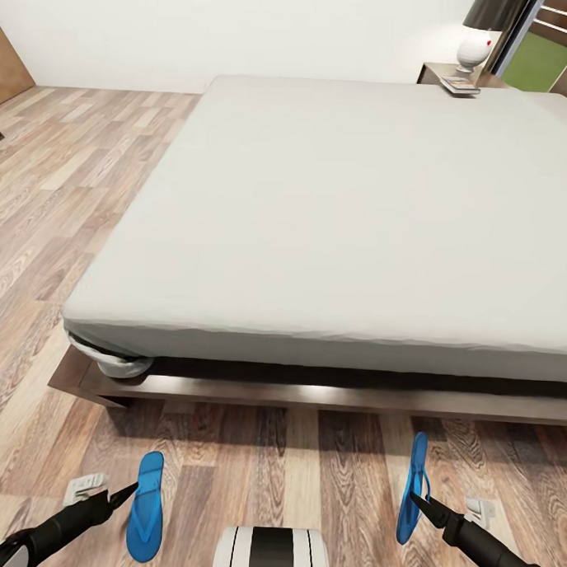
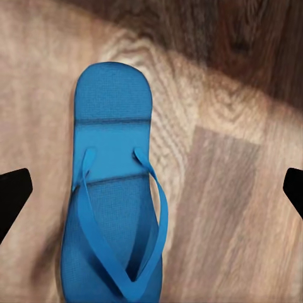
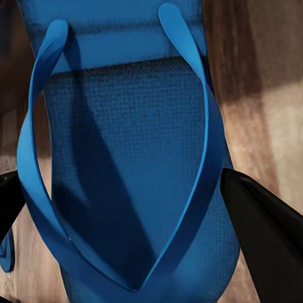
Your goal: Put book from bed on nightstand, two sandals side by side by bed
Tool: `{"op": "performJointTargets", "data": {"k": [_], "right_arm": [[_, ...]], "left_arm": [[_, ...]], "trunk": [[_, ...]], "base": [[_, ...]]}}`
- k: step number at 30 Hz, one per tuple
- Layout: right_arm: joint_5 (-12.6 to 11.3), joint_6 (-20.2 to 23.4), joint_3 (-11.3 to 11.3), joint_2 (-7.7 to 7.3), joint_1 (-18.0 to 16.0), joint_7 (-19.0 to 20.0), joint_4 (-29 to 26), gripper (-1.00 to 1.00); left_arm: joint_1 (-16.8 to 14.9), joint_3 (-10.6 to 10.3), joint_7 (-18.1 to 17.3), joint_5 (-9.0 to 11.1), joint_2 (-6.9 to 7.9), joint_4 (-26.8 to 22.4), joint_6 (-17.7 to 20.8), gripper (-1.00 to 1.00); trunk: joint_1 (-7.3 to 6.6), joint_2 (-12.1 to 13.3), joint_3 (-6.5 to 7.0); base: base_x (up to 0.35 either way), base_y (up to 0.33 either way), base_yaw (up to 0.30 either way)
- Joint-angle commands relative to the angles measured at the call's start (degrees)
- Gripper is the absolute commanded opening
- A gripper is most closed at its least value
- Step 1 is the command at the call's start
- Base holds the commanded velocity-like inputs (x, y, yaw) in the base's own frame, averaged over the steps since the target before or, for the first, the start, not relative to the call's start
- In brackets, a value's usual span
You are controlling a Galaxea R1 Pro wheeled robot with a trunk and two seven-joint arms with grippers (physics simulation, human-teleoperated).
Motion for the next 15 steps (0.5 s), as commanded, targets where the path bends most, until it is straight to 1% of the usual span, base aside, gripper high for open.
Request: {"op": "performJointTargets", "data": {"k": [1,4,6,15], "right_arm": [[-0.6,0.0,0.4,-0.07,0.0,0.1,0.0,-1.0],[-0.6,0.0,0.4,-0.07,0.0,0.1,0.1,-1.0],[-0.6,0.0,0.4,-0.07,0.0,0.0,0.1,-1.0],[0.1,-0.1,0.5,-0.07,0.0,-0.2,0.4,-1.0]], "left_arm": [[0.0,0.1,-0.2,0.0,-0.01,0.1,-0.1,1.0],[0.0,0.1,-0.3,0.0,-0.02,0.1,-0.1,1.0],[0.0,0.1,-0.4,0.0,-0.01,0.1,-0.1,1.0],[0.0,0.2,-0.5,0.0,-0.01,0.1,0.1,1.0]], "trunk": [[-0.01,0.0,-0.03],[-0.01,0.0,-0.03],[-0.01,0.0,-0.03],[-0.01,0.0,-0.03]], "base": [[0.0,0.0,0.0],[0.0,0.005,0.0],[0.0,0.139,0.0],[0.0,0.266,0.0]]}}
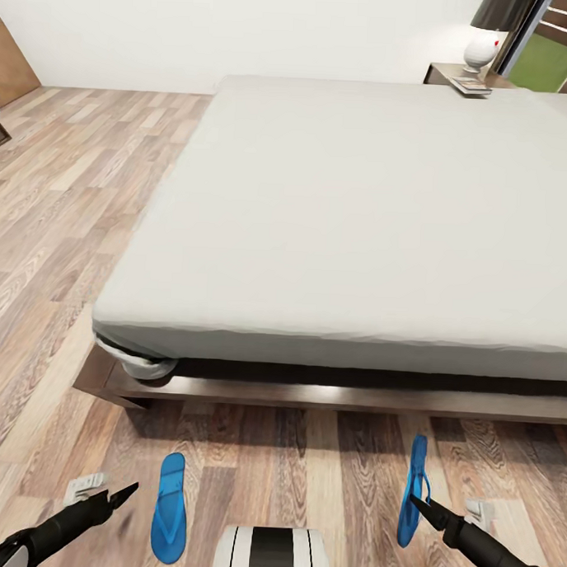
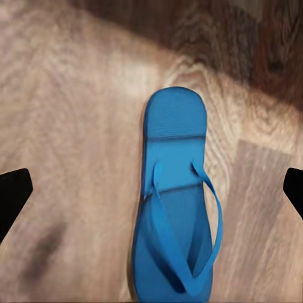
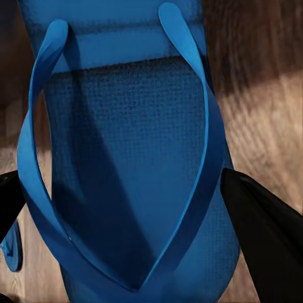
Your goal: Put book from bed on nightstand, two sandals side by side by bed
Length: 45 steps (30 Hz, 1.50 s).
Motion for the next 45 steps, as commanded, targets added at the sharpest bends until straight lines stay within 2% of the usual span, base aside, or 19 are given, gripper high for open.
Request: {"op": "performJointTargets", "data": {"k": [1,5,8,11,16,19,20,21,22,24,26,29,35,39,45], "right_arm": [[-0.6,0.0,0.4,-0.08,0.0,0.0,0.1,-1.0],[-0.2,0.1,0.5,0.03,0.0,-1.1,0.8,-1.0],[2.0,0.1,0.6,0.14,0.0,-7.0,2.5,-1.0],[3.1,0.1,0.6,0.16,0.0,-14.7,2.8,-1.0],[3.6,0.2,0.6,0.1,0.0,-28.9,2.4,-1.0],[3.7,0.1,0.6,0.03,0.0,-38.6,2.2,-1.0],[4.0,0.1,0.6,0.02,0.0,-43.6,1.8,-1.0],[4.3,0.1,0.6,0.03,0.0,-45.3,1.5,-1.0],[5.9,0.1,0.6,0.06,0.0,-50.2,0.2,-1.0],[12.9,0.2,0.6,0.08,0.0,-56.3,-1.9,-1.0],[17.3,0.2,0.6,0.12,0.0,-57.8,-2.8,-1.0],[21.2,0.2,0.6,0.2,0.0,-58.7,-5.7,-1.0],[23.9,0.1,0.5,0.87,-0.1,-58.9,-5.9,-1.0],[24.3,0.0,0.4,0.94,-0.1,-58.6,-3.6,-1.0],[24.1,0.2,0.5,0.89,-0.1,-56.3,-3.8,-1.0]], "left_arm": [[0.0,0.1,-0.2,0.0,-0.01,0.1,-0.1,1.0],[0.0,0.1,0.1,0.0,-0.01,0.1,-0.1,1.0],[0.0,0.0,0.3,0.0,-0.01,0.1,-0.1,1.0],[0.0,0.0,0.4,0.0,-0.01,0.1,-0.1,1.0],[0.0,0.1,0.3,0.0,-0.01,0.1,-0.1,1.0],[0.0,0.1,0.3,0.0,-0.02,0.1,-0.1,1.0],[0.0,0.1,0.3,0.0,-0.02,0.1,-0.1,1.0],[0.0,0.1,0.3,0.0,-0.02,0.1,-0.1,1.0],[0.0,0.0,0.4,0.0,-0.03,0.1,-0.1,1.0],[0.0,0.0,0.4,0.0,-0.08,0.1,-0.1,1.0],[0.0,0.0,0.4,0.0,-0.14,0.1,-0.1,1.0],[0.0,0.0,0.4,0.0,-0.2,0.1,-0.1,1.0],[0.0,-0.1,0.4,0.0,-0.27,0.1,-0.1,1.0],[0.0,-0.1,0.4,0.0,-0.28,0.1,-0.1,1.0],[0.0,-0.1,0.3,0.0,-0.28,0.1,-0.1,1.0]], "trunk": [[-0.01,0.0,-0.03],[-0.01,0.0,-0.03],[-0.01,0.0,-0.03],[-0.01,0.0,-0.03],[-0.01,0.0,-0.03],[-0.01,0.0,-0.03],[-0.01,0.0,-0.03],[-0.01,0.0,-0.03],[-0.01,0.0,-0.03],[-0.01,0.0,-0.03],[-0.01,0.0,-0.03],[-0.01,0.0,-0.03],[-0.01,0.0,-0.03],[-0.01,0.0,-0.03],[-0.01,0.0,-0.03]], "base": [[0.0,0.285,0.0],[0.0,0.285,0.0],[0.0,0.285,0.0],[0.0,0.285,0.0],[0.0,0.285,0.0],[0.0,0.285,0.0],[0.0,0.285,0.0],[0.0,0.285,0.0],[0.0,0.285,0.0],[0.0,0.285,0.0],[0.0,0.285,0.0],[0.0,0.285,0.0],[0.0,0.285,0.0],[0.0,0.285,0.0],[0.0,0.285,0.0]]}}
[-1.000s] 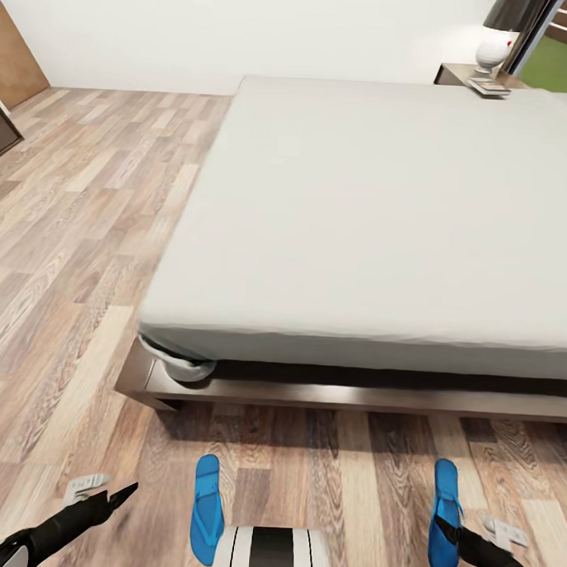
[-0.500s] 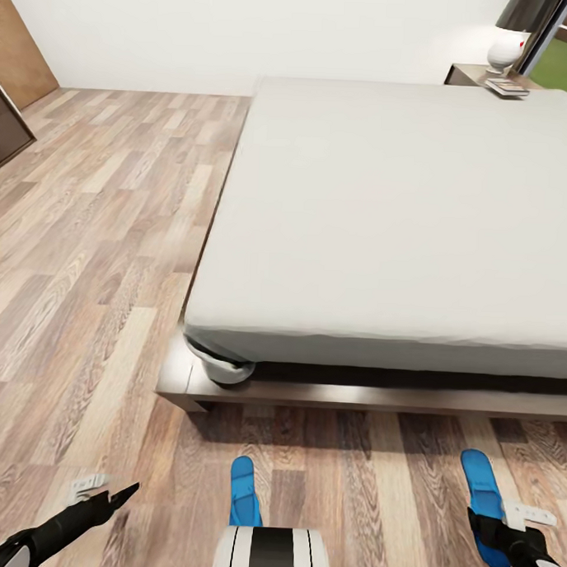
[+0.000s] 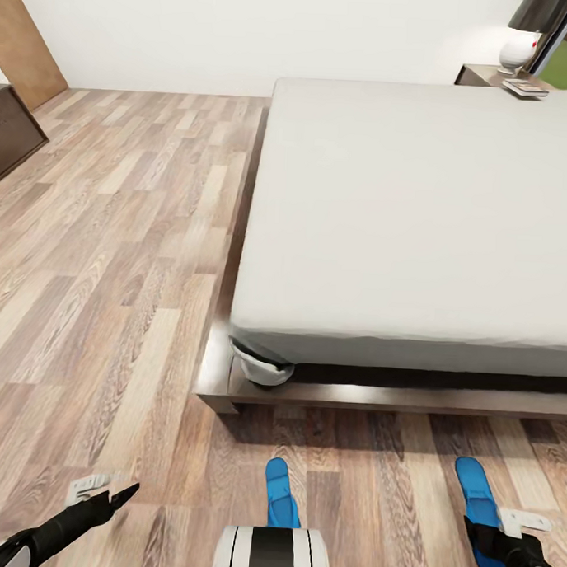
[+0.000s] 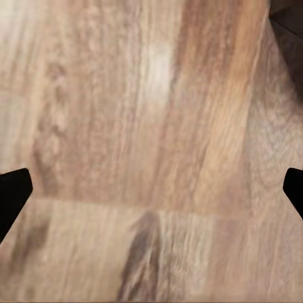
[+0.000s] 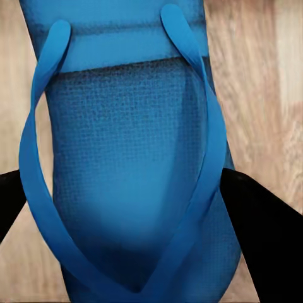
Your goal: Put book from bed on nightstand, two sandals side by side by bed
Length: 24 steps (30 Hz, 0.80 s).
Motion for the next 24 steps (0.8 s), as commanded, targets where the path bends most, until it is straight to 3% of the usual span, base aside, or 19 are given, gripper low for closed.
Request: {"op": "performJointTargets", "data": {"k": [1,3,6,24], "right_arm": [[-0.6,0.0,0.4,-0.1,0.0,2.3,-0.2,-1.0],[-0.6,0.0,0.3,-0.1,0.0,5.7,-0.2,-1.0],[-0.5,-0.1,0.2,-0.1,0.0,7.6,-0.3,-1.0],[-0.1,-0.1,0.1,-0.01,0.0,7.8,-0.2,-1.0]], "left_arm": [[0.0,0.1,-0.2,0.0,-0.01,0.1,-0.1,1.0],[0.0,0.1,-0.2,0.0,-0.01,0.1,-0.1,1.0],[0.0,0.1,-0.3,0.0,-0.01,0.1,-0.1,1.0],[0.0,0.1,-0.2,0.0,-0.01,0.1,0.0,1.0]], "trunk": [[-0.01,0.0,-0.03],[-0.01,0.0,-0.03],[-0.01,0.0,-0.03],[-0.01,0.0,-0.03]], "base": [[0.0,0.285,0.0],[0.0,0.285,0.0],[0.0,0.285,0.0],[0.0,0.287,0.0]]}}
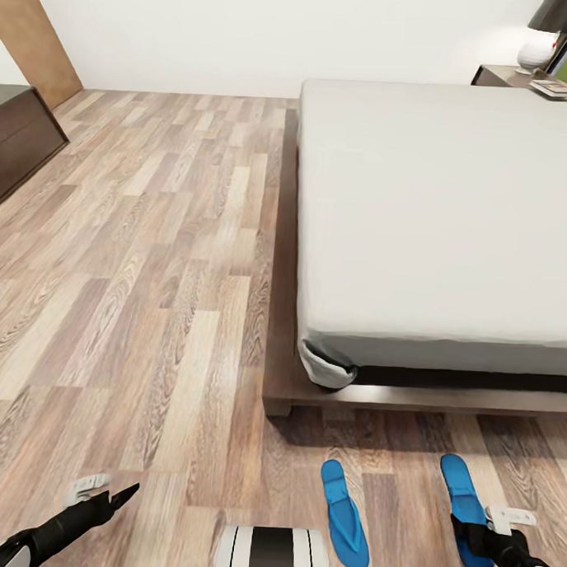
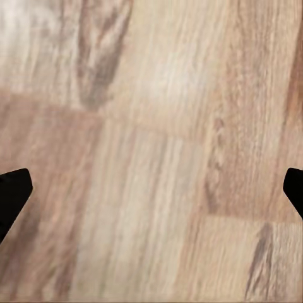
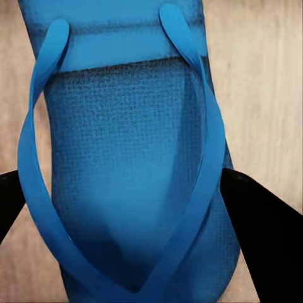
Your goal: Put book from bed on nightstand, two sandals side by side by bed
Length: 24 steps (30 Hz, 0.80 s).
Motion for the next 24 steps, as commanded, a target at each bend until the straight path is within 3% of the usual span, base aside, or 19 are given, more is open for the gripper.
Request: {"op": "performJointTargets", "data": {"k": [1,19,24], "right_arm": [[-0.6,0.0,0.3,-0.08,0.0,0.0,0.0,-1.0],[-0.7,0.0,0.3,-0.08,0.0,0.0,0.0,-1.0],[-0.7,0.0,0.3,-0.08,0.0,0.0,0.0,-1.0]], "left_arm": [[0.0,0.1,-0.2,0.0,-0.01,0.1,-0.1,1.0],[0.0,0.1,-0.2,0.0,-0.01,0.1,-0.1,1.0],[0.0,0.2,-0.3,0.0,-0.01,0.1,-0.2,1.0]], "trunk": [[-0.01,0.0,-0.03],[-0.01,0.0,-0.03],[-0.01,0.0,-0.03]], "base": [[0.0,0.289,0.0],[0.021,0.29,0.0],[0.056,0.123,0.0]]}}
